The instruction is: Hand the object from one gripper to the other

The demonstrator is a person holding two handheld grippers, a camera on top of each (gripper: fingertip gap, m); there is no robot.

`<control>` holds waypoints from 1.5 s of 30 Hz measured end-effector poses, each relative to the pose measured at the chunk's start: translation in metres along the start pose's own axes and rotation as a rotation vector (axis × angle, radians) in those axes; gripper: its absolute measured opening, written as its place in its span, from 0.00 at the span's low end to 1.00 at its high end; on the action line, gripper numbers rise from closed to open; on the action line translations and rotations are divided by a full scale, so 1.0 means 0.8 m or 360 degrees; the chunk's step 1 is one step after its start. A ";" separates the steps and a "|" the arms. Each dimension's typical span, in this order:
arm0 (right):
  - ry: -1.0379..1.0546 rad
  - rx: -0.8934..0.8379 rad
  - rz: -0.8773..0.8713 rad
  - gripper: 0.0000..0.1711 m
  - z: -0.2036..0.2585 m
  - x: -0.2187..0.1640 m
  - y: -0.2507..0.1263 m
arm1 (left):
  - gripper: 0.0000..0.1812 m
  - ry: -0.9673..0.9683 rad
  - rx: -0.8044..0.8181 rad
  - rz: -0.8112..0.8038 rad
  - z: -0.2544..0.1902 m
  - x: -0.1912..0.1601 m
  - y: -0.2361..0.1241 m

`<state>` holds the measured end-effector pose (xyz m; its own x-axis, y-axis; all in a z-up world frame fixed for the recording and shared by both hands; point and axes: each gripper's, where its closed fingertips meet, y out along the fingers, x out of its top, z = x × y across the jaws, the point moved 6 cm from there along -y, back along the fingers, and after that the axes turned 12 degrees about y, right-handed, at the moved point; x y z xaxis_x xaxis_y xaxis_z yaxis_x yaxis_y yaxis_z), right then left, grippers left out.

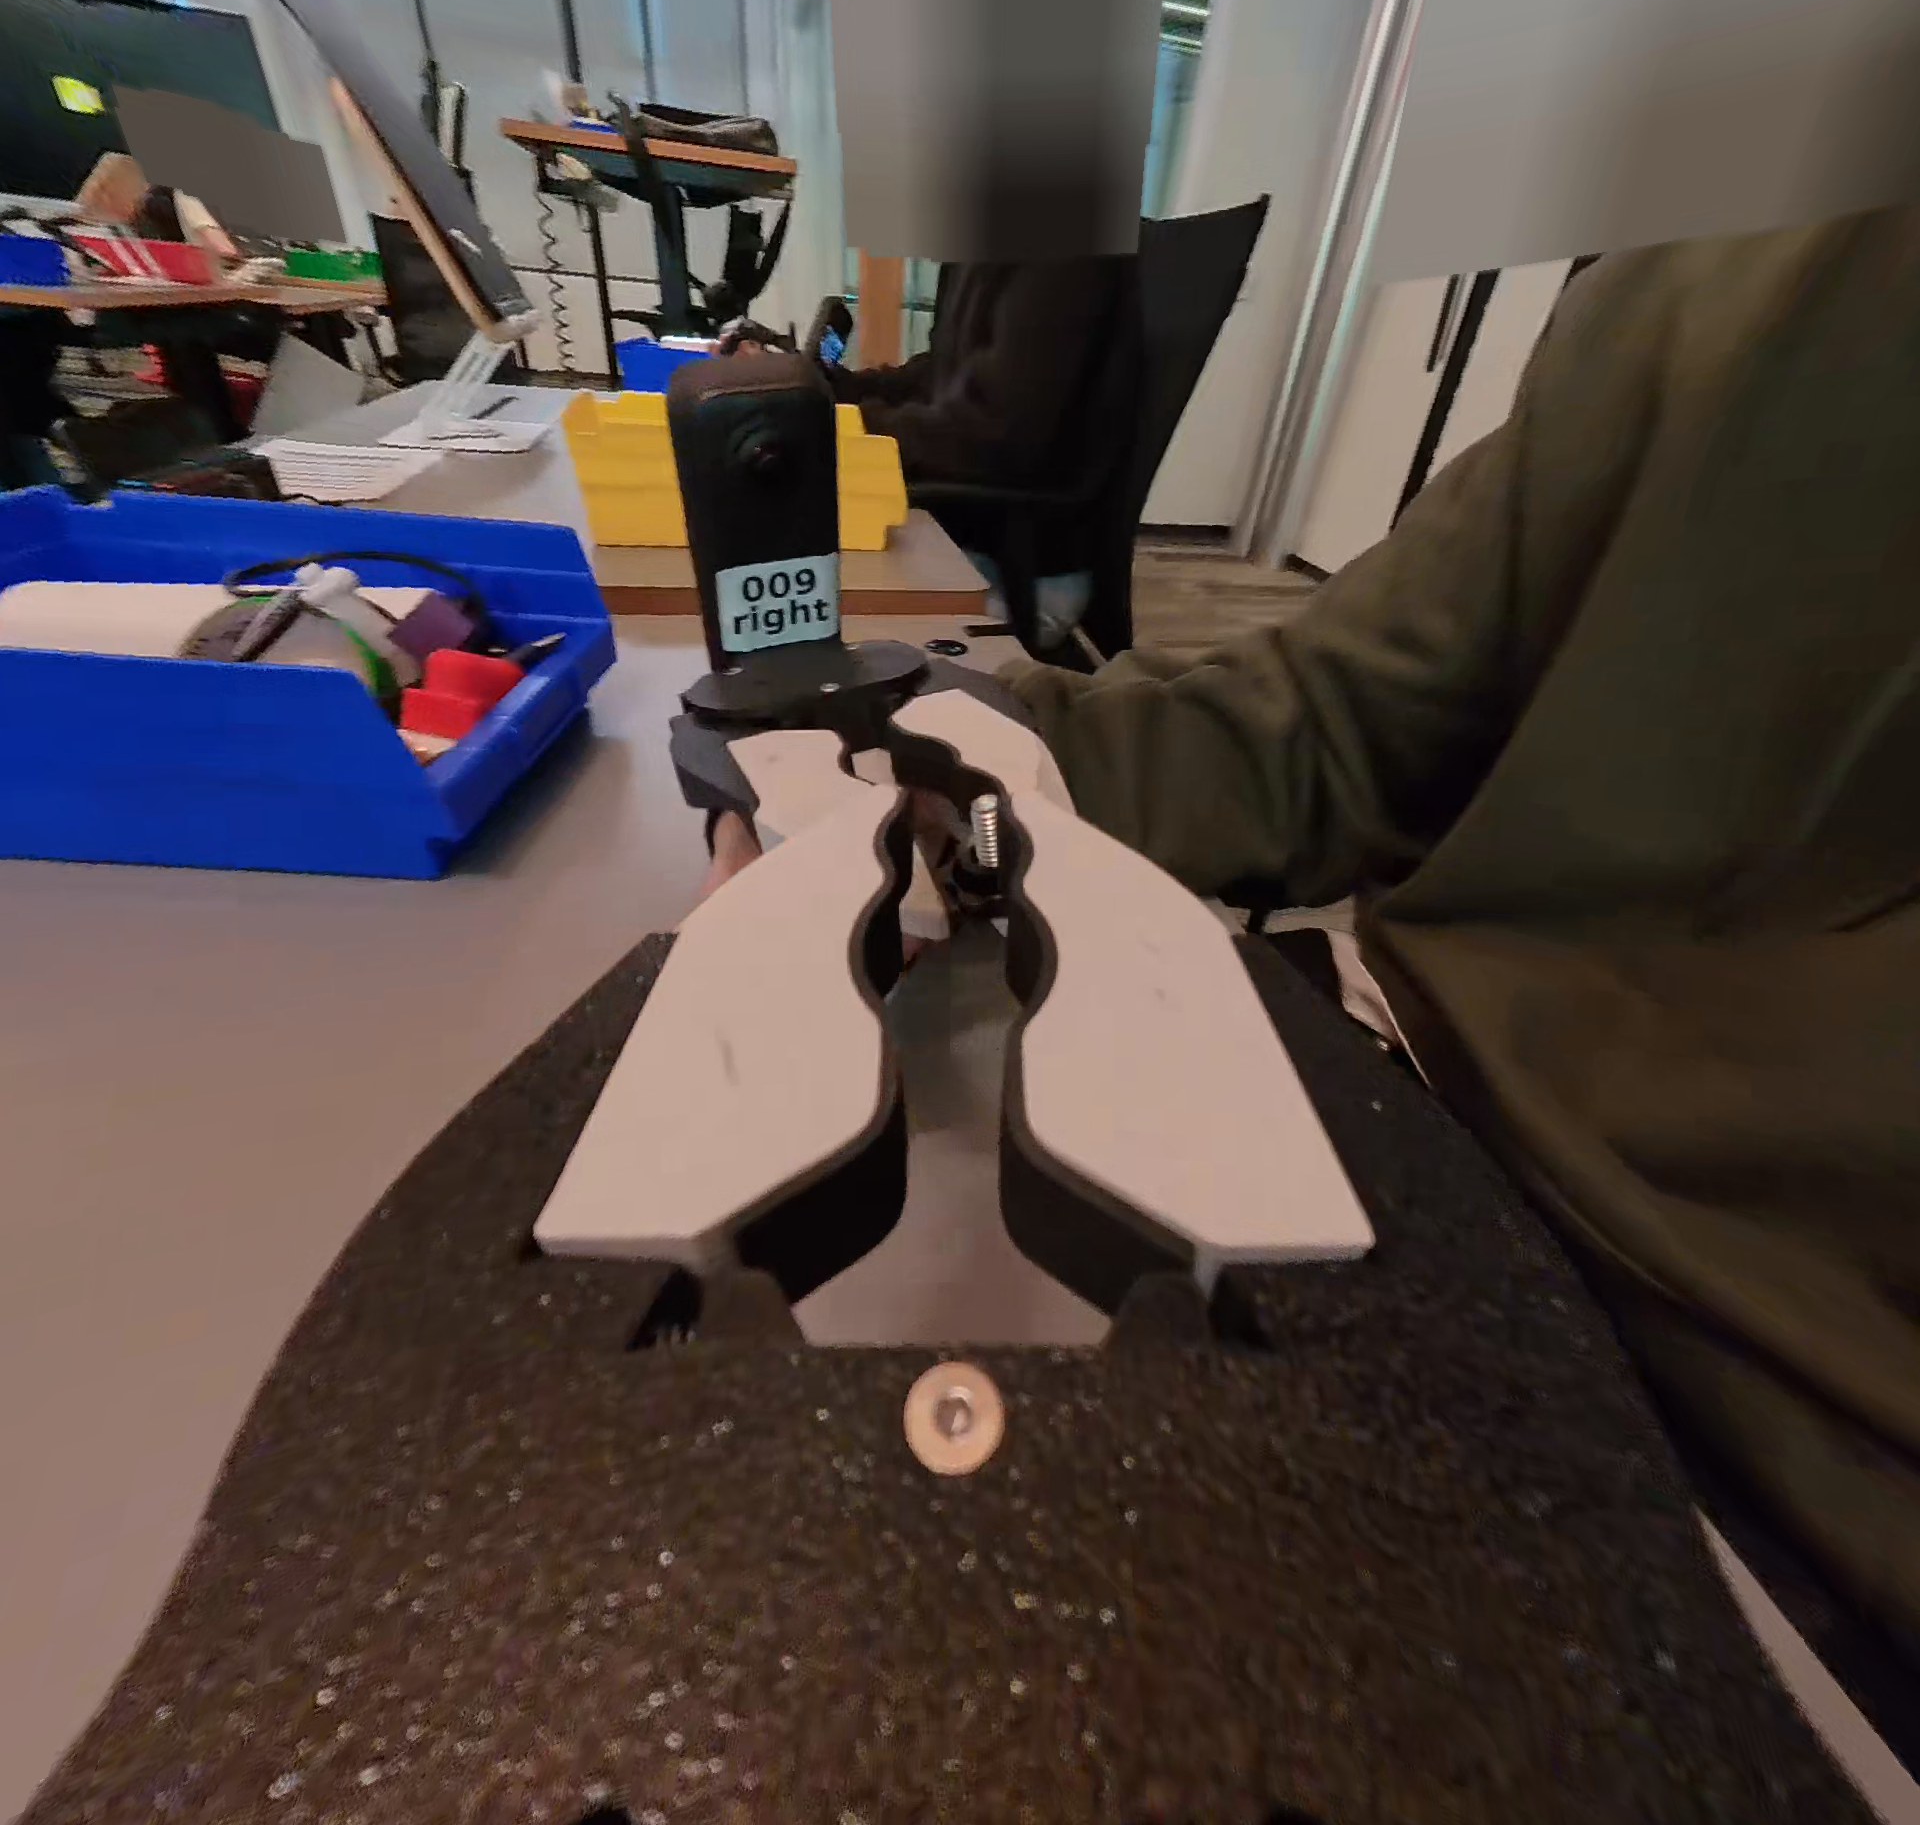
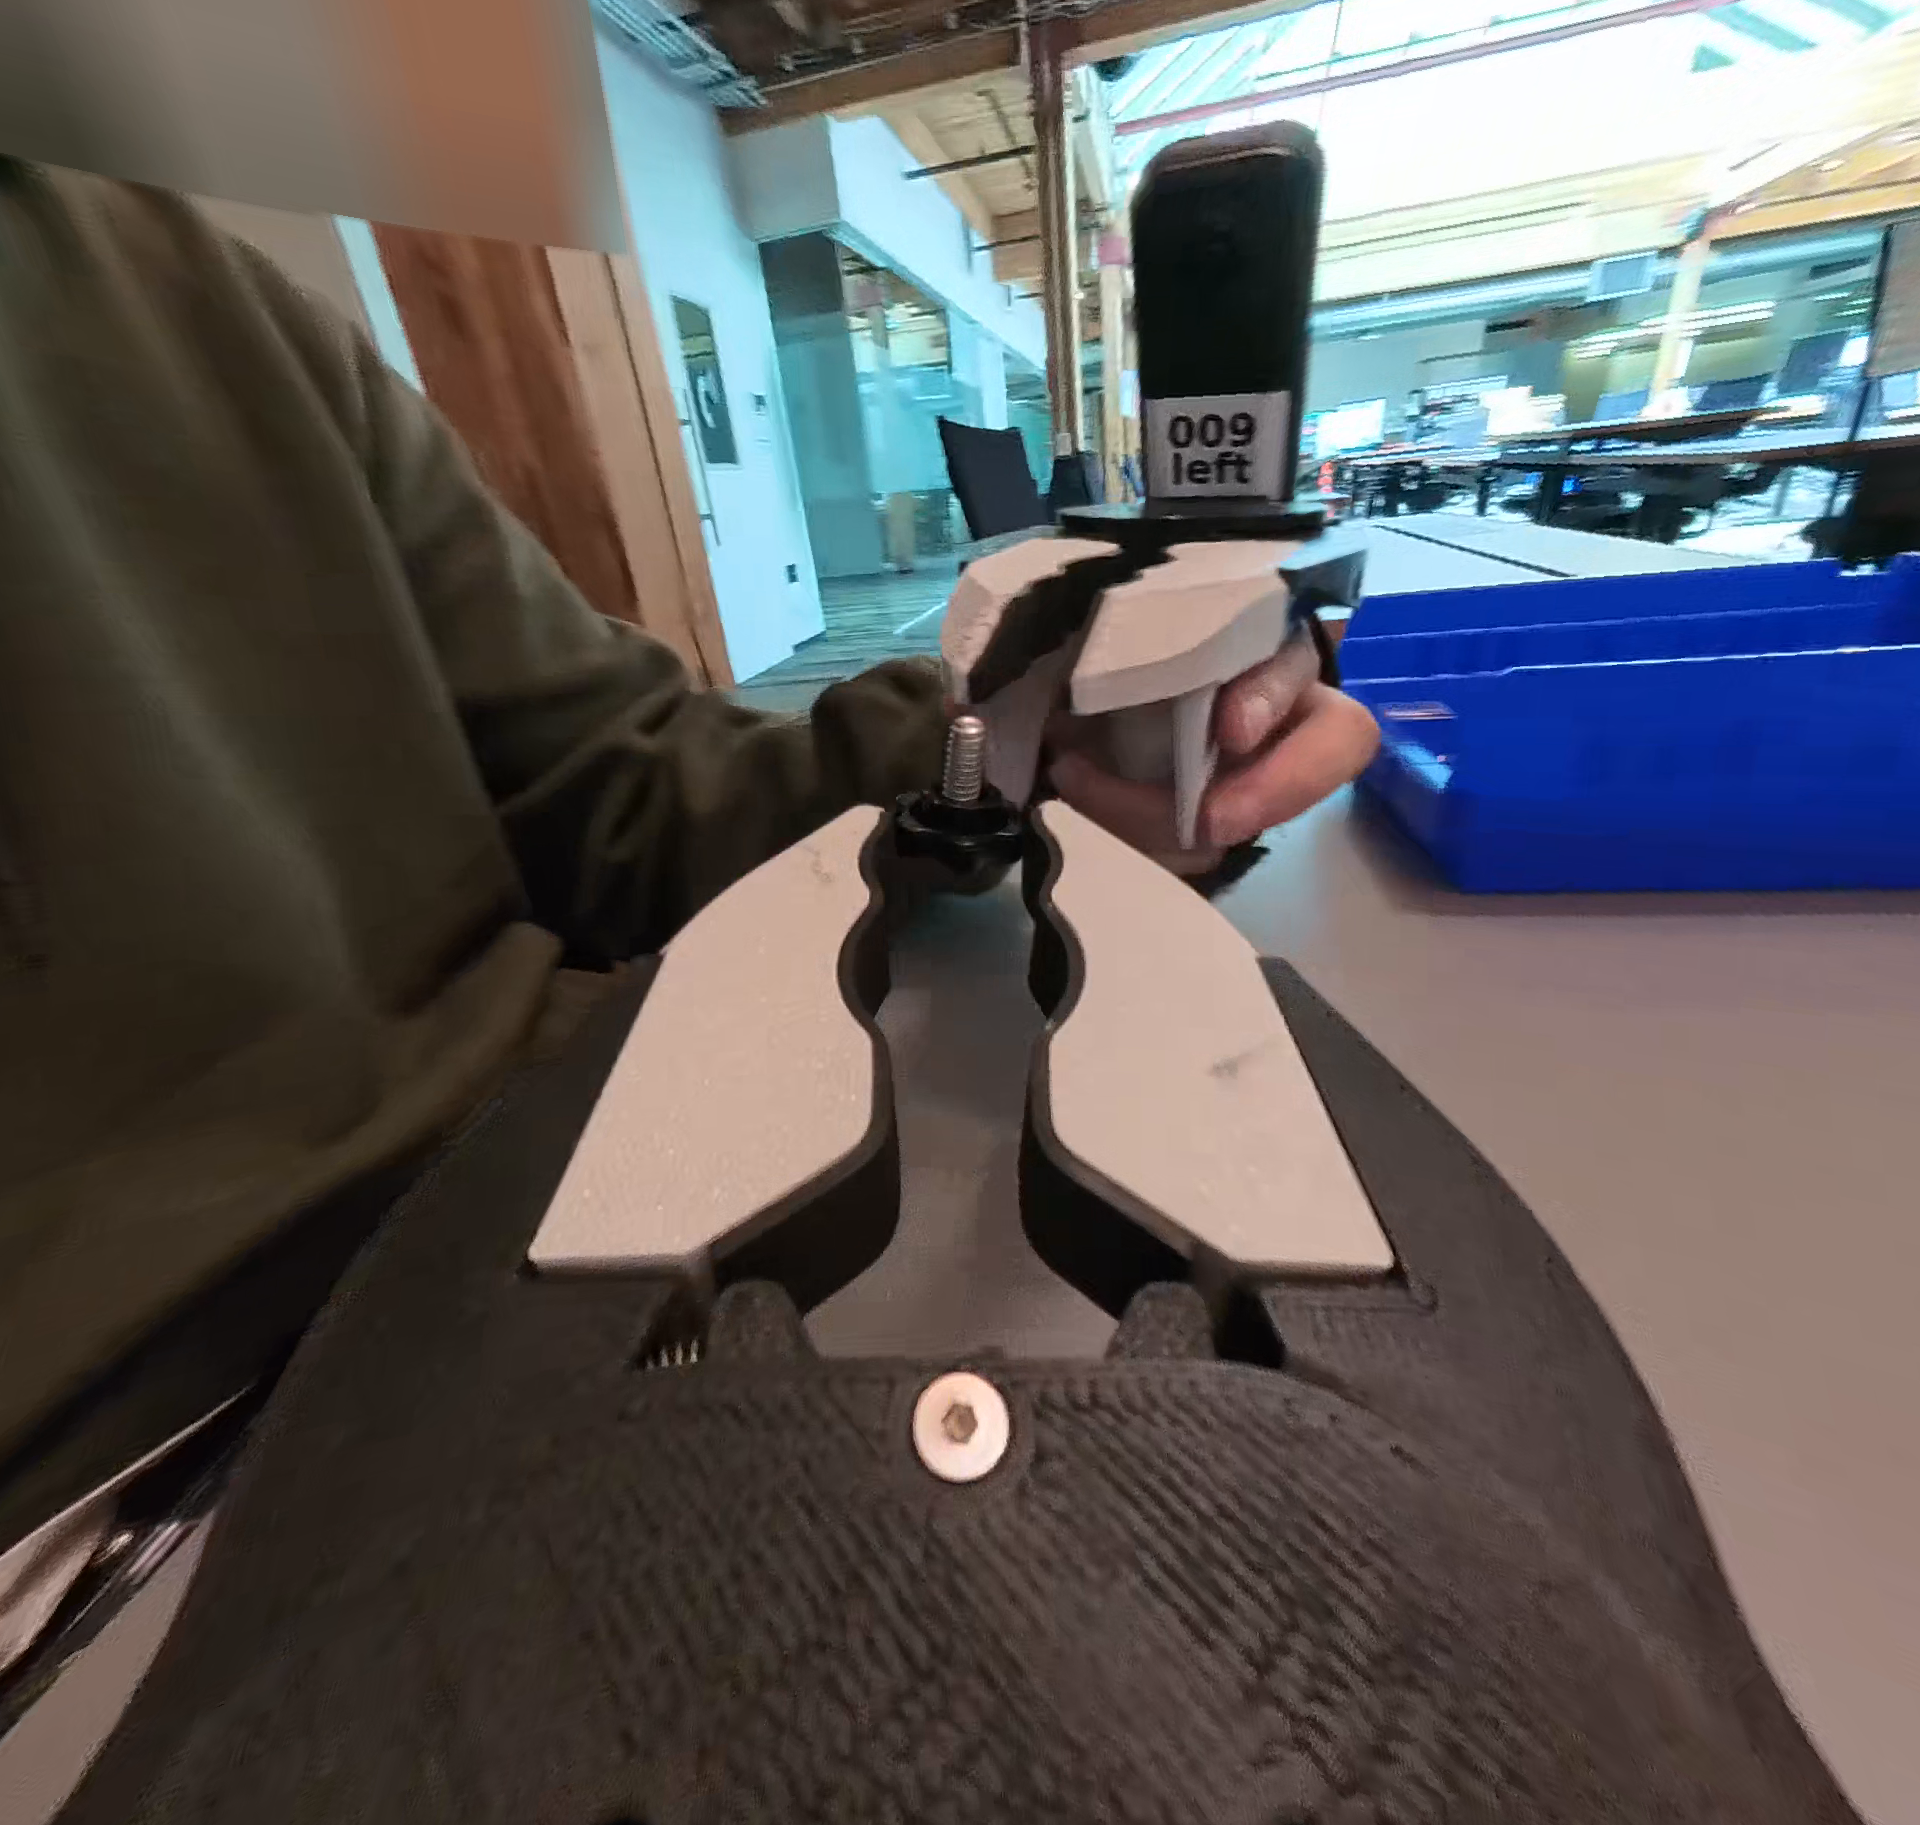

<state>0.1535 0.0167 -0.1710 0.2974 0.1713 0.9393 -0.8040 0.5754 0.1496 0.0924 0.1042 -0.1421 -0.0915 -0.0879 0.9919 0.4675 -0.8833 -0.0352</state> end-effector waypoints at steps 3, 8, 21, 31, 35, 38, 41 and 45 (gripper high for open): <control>0.0058 0.0082 0.0069 0.13 0.005 -0.006 0.007 | 0.07 0.0011 -0.0117 0.0003 -0.009 -0.005 0.006; 0.0124 0.0117 0.0104 0.13 0.005 -0.012 0.012 | 0.00 -0.0021 -0.0259 -0.0047 -0.019 -0.008 0.011; 0.0116 0.0083 0.0144 0.13 0.003 -0.013 0.011 | 0.03 -0.0108 -0.0271 -0.0022 -0.016 -0.018 0.010; -0.0497 -0.0978 0.0096 0.29 -0.052 -0.003 -0.015 | 0.03 -0.0310 0.0713 0.0208 0.056 -0.029 -0.008; -0.0760 -0.1319 0.0180 0.32 -0.061 -0.003 -0.016 | 0.03 -0.0301 0.0960 0.0284 0.061 -0.033 0.005; -0.0630 -0.1339 0.0084 0.29 -0.064 -0.001 -0.016 | 0.03 -0.0249 0.0970 0.0347 0.057 -0.037 0.022; -0.0530 -0.1333 0.0017 0.23 -0.065 0.002 -0.021 | 0.03 -0.0199 0.0995 0.0376 0.056 -0.040 0.030; -0.0452 -0.1352 0.0007 0.17 -0.067 0.003 -0.026 | 0.03 -0.0185 0.1020 0.0343 0.057 -0.039 0.031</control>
<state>0.1987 0.0478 -0.1886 0.0659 0.0357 0.9972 -0.1189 0.9925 -0.0276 0.1468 0.1064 -0.1684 0.1403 -0.1494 0.9788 0.8960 -0.4016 -0.1897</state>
